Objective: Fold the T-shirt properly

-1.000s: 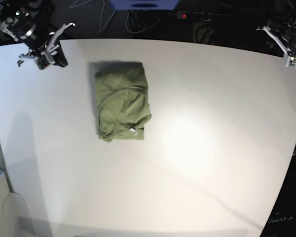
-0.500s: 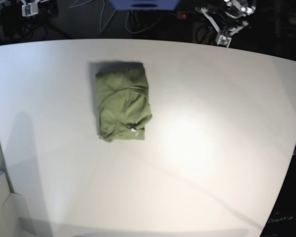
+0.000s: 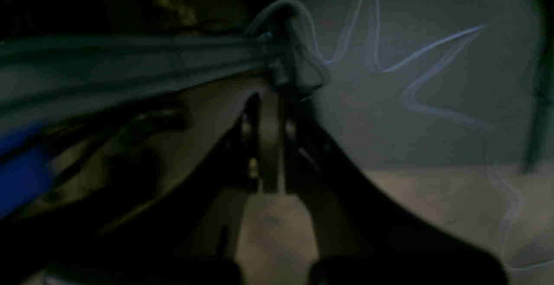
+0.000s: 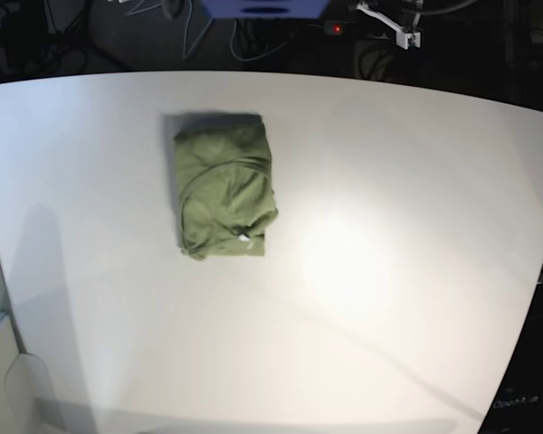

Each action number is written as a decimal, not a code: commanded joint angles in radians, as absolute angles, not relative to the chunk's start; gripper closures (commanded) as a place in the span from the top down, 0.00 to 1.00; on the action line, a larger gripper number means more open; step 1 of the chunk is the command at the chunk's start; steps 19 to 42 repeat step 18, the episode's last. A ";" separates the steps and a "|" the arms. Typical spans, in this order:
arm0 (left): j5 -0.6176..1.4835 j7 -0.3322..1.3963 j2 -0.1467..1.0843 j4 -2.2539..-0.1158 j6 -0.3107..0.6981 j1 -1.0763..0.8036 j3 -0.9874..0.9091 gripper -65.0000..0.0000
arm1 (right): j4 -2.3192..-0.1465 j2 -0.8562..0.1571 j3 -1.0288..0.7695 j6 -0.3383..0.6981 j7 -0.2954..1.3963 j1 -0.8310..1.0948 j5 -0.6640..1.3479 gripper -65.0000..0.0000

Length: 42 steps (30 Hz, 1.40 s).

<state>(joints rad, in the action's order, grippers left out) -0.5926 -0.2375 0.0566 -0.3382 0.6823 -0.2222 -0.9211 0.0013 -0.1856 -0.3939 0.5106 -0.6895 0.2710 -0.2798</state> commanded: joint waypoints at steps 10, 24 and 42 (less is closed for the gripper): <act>-0.851 -0.202 0.096 -0.002 0.079 -0.077 -0.829 0.35 | -0.094 -0.170 -0.360 0.048 -0.321 0.186 -0.401 0.01; -0.849 -0.035 0.068 -0.010 0.064 -0.022 -0.834 0.35 | -0.012 -0.150 -0.321 0.018 -0.246 0.097 -0.401 0.10; -0.849 -0.035 0.068 -0.010 0.064 -0.022 -0.834 0.35 | -0.012 -0.150 -0.321 0.018 -0.246 0.097 -0.401 0.10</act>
